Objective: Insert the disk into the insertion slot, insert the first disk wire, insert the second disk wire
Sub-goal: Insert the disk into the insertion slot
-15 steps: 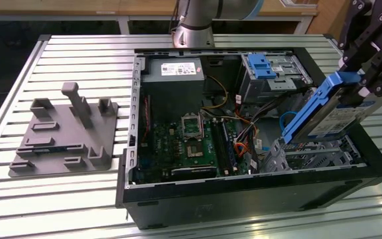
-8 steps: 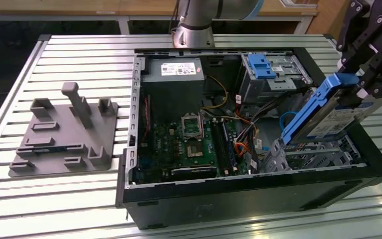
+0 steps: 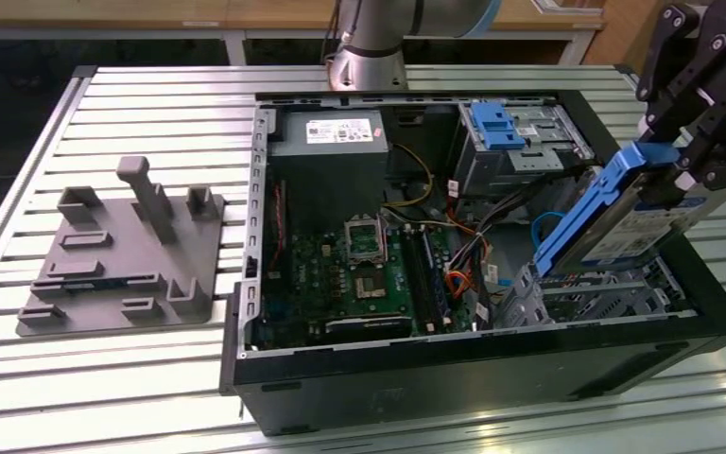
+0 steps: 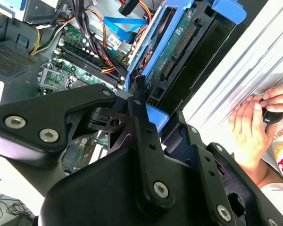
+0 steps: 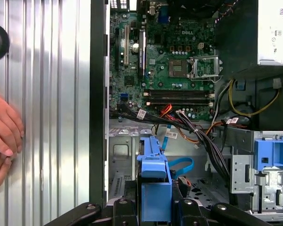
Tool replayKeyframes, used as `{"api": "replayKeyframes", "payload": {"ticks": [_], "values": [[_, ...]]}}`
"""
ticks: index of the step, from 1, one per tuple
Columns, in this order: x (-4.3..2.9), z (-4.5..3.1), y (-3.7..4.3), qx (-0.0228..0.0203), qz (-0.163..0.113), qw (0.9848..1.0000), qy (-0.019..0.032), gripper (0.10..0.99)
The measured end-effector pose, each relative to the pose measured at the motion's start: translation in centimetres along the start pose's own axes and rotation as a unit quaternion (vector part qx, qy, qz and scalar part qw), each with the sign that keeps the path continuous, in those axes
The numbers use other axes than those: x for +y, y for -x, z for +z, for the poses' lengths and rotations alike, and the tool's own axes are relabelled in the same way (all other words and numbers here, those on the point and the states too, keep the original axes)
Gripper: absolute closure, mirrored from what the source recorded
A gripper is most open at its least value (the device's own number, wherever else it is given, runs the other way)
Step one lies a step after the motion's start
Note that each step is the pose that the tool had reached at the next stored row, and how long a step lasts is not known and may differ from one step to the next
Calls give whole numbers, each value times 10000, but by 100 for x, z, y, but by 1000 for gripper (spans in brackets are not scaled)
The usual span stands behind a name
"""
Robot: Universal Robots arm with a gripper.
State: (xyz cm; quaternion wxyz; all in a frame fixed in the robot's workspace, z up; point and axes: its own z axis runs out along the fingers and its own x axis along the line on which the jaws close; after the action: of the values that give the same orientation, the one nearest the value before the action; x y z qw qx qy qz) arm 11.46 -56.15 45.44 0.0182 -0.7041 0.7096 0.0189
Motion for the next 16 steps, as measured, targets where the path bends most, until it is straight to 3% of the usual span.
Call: {"api": "replayKeyframes", "payload": {"ticks": [16], "values": [[0, 51, -26, 0, 0, 10000, 0, 725]]}}
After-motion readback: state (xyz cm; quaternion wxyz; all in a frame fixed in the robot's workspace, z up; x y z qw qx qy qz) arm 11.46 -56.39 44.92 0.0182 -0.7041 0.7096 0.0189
